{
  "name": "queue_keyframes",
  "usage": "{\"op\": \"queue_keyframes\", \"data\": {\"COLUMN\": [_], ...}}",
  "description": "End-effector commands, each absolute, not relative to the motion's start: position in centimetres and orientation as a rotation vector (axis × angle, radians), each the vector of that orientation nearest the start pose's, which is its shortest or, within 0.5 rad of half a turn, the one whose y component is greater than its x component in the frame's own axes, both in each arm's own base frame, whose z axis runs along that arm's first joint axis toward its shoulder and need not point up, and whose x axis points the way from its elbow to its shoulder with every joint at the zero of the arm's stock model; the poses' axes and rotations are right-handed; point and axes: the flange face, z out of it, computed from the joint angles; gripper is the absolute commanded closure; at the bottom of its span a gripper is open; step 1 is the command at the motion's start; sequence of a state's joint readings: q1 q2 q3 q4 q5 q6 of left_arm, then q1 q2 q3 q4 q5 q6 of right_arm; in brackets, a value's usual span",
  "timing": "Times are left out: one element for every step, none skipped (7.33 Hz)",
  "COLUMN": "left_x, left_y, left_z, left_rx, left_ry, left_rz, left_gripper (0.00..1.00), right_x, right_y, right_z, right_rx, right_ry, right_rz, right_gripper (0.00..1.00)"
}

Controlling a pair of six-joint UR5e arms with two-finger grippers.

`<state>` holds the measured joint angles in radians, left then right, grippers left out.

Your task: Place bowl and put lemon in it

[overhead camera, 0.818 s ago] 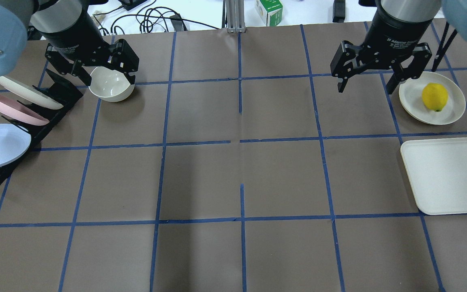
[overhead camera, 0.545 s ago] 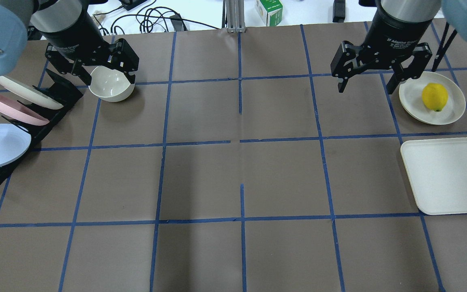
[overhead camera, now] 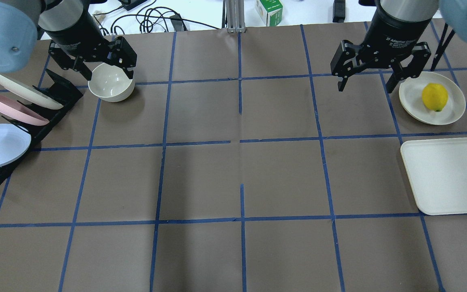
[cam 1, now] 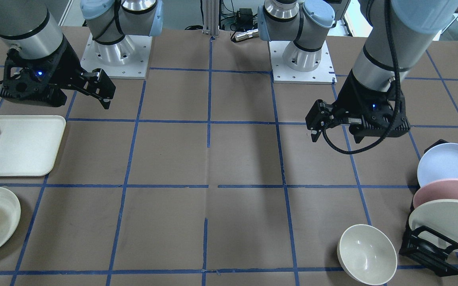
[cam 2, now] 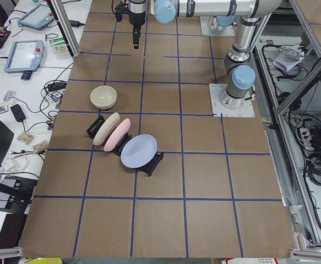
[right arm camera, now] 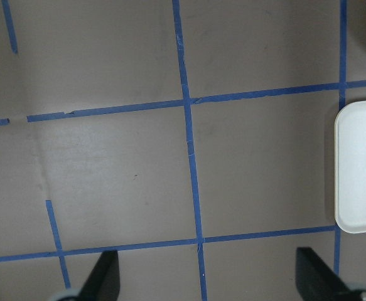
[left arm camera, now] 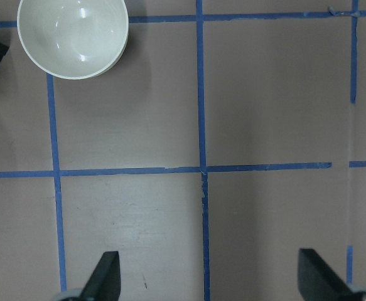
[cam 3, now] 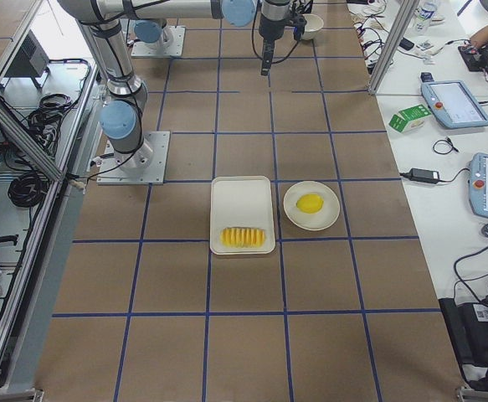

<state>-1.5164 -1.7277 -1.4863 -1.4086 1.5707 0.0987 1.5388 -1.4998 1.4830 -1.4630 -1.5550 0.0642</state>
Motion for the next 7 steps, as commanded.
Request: {"op": "queue_keyframes", "data": {"left_x": [-7.3,-4.1,-0.1,3.2,5.5,7.0,7.8], "left_y": [-64.1,-67.0,-69.7,-71.8,-73.0,-73.8,-74.5], "left_z": [42.6,40.9,38.0,34.4,30.6,28.5,27.4], "left_rx": [0.148,0.101,0.021,0.001,-0.002,0.008,0.041], "left_ry": [3.114,3.118,3.124,3.109,3.111,3.109,3.095], "left_rz": [-0.163,-0.153,-0.170,-0.218,-0.190,-0.194,-0.233], "left_gripper": [0.00,0.00,0.00,0.00,0.00,0.00,0.00], "right_x": [8.5,2.8,-2.2,-6.7,-9.8,-11.8,-14.2], "right_y": [-55.2,-57.0,-58.9,-60.8,-61.4,-62.6,-64.0], "right_z": [45.5,45.0,42.8,40.2,38.4,36.5,34.5], "right_rx": [0.218,0.296,0.219,0.181,0.215,0.221,0.215], "right_ry": [3.123,3.112,3.117,3.129,3.116,3.121,3.173], "right_rz": [0.130,0.061,0.044,0.012,0.039,0.019,-0.049], "right_gripper": [0.00,0.00,0.00,0.00,0.00,0.00,0.00]}}
